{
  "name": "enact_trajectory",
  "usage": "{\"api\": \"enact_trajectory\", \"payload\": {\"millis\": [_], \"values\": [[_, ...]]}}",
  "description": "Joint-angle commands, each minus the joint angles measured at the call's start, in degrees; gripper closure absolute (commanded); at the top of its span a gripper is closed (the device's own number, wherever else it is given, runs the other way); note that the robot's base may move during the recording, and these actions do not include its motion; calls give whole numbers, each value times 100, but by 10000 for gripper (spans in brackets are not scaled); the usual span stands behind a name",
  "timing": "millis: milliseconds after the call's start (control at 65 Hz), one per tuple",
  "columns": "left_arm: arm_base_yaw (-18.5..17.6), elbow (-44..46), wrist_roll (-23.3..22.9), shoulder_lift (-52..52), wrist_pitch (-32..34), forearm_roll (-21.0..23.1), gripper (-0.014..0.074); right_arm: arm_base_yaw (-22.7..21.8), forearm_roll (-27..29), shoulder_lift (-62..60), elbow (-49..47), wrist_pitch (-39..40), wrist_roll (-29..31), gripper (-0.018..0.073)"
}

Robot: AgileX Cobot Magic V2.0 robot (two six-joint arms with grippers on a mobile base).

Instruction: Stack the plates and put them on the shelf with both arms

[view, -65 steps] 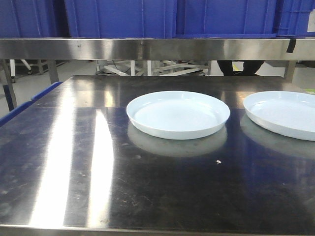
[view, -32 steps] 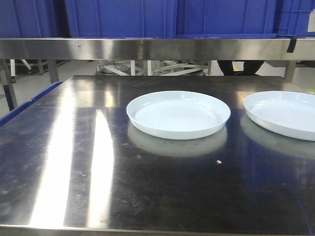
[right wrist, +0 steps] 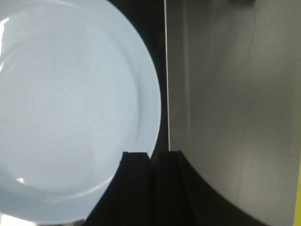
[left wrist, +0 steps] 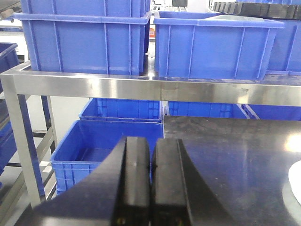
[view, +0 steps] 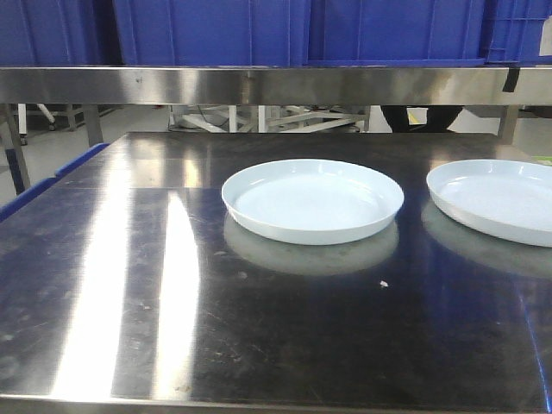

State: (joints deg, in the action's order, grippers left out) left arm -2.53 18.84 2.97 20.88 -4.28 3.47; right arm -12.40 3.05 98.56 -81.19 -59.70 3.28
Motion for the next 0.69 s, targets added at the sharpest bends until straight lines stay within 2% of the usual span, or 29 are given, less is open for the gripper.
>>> {"api": "enact_trajectory", "payload": {"millis": [0,77,400,569,677], "values": [[6,218,1,29,535,63,514,-33,-31,122,-582,12,78,310],[6,218,1,29,535,63,514,-33,-31,343,-786,5,78,264],[6,218,1,29,535,63,514,-33,171,952,-1045,-32,379,262],[6,218,1,29,535,63,514,-33,183,1111,-1045,-43,379,186],[6,218,1,29,535,63,514,-79,183,1111,-1045,-20,379,180]]}}
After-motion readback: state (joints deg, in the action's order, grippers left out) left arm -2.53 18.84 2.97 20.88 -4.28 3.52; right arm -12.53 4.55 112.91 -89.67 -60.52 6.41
